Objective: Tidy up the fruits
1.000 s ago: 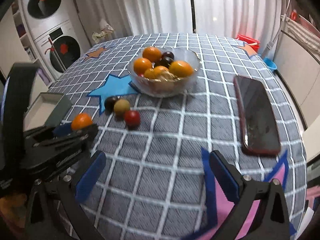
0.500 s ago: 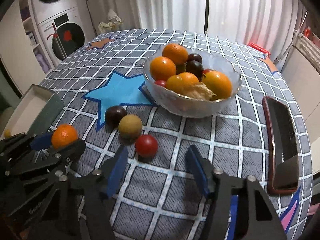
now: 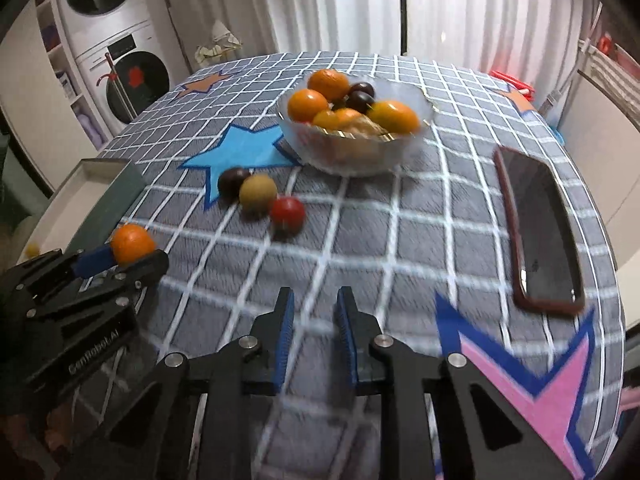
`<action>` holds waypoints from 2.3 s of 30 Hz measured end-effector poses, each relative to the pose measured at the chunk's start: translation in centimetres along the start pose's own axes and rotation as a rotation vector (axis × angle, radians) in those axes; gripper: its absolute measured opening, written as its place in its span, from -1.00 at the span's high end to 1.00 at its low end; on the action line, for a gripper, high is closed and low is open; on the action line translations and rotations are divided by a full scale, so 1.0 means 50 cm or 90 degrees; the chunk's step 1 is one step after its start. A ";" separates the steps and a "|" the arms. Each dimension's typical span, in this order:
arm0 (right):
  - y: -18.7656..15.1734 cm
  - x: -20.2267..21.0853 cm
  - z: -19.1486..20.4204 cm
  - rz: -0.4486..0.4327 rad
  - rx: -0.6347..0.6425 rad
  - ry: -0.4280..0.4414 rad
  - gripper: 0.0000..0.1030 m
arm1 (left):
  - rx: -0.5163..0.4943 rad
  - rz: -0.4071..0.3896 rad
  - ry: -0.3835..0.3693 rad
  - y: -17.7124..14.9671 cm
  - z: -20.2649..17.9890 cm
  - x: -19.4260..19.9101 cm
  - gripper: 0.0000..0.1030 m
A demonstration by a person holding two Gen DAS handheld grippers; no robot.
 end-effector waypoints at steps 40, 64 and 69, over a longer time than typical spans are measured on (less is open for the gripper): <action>0.033 -0.026 0.025 -0.008 0.028 -0.015 0.54 | 0.024 -0.001 -0.019 -0.109 0.033 0.073 0.20; -0.207 0.164 0.068 -0.038 -0.046 -0.011 0.54 | 0.055 0.028 -0.038 -0.193 0.057 0.142 0.20; -0.204 0.178 0.069 -0.038 -0.057 -0.009 0.54 | 0.049 0.022 -0.040 -0.197 0.062 0.156 0.20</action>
Point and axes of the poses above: each gripper's, at about its wrist camera, not at the fingertips, and x roughly against the way its jaws point, z to its left, y to its top, the point moved 6 cm from there along -x, roughly the way its jaws point, and after that the axes turned 15 degrees about x, right-handed, at the moved point
